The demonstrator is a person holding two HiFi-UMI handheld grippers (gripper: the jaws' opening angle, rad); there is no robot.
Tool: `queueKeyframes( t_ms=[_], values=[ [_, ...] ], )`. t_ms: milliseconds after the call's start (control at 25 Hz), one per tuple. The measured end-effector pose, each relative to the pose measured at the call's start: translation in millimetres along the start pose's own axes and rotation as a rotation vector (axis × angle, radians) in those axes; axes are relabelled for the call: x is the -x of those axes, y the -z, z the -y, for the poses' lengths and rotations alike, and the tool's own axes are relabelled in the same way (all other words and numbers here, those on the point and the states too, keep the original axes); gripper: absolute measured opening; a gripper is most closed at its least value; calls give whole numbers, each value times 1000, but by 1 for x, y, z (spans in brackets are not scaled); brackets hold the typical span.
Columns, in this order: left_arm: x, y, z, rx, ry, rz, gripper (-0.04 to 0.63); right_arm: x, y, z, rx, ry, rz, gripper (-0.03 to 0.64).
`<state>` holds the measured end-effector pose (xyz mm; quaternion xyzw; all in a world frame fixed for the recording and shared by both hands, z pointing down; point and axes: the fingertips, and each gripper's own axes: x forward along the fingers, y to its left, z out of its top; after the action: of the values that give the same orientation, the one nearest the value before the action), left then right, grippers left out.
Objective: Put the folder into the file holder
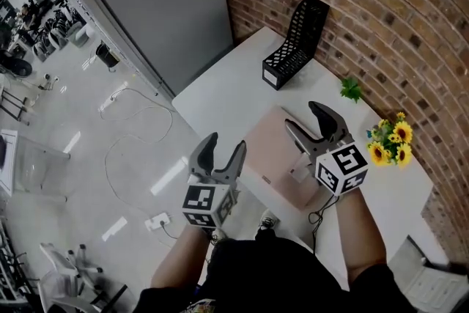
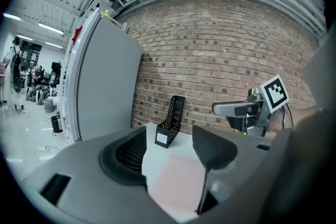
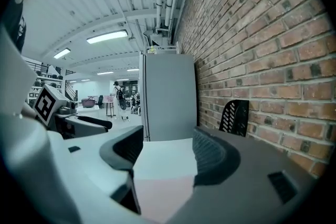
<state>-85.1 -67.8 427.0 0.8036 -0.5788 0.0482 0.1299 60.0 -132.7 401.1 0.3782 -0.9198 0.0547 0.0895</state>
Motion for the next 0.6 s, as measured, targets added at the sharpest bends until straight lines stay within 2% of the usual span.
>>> queueKeyframes(
  t_ms=[280,600],
  values=[
    [-9,25,5,69,-47,-49,264,-6,22,9,-8,-65,-44,304],
    [-15,53,3,108,-74,-99,267,-17,45,16,-58,-95,-91,311]
  ],
)
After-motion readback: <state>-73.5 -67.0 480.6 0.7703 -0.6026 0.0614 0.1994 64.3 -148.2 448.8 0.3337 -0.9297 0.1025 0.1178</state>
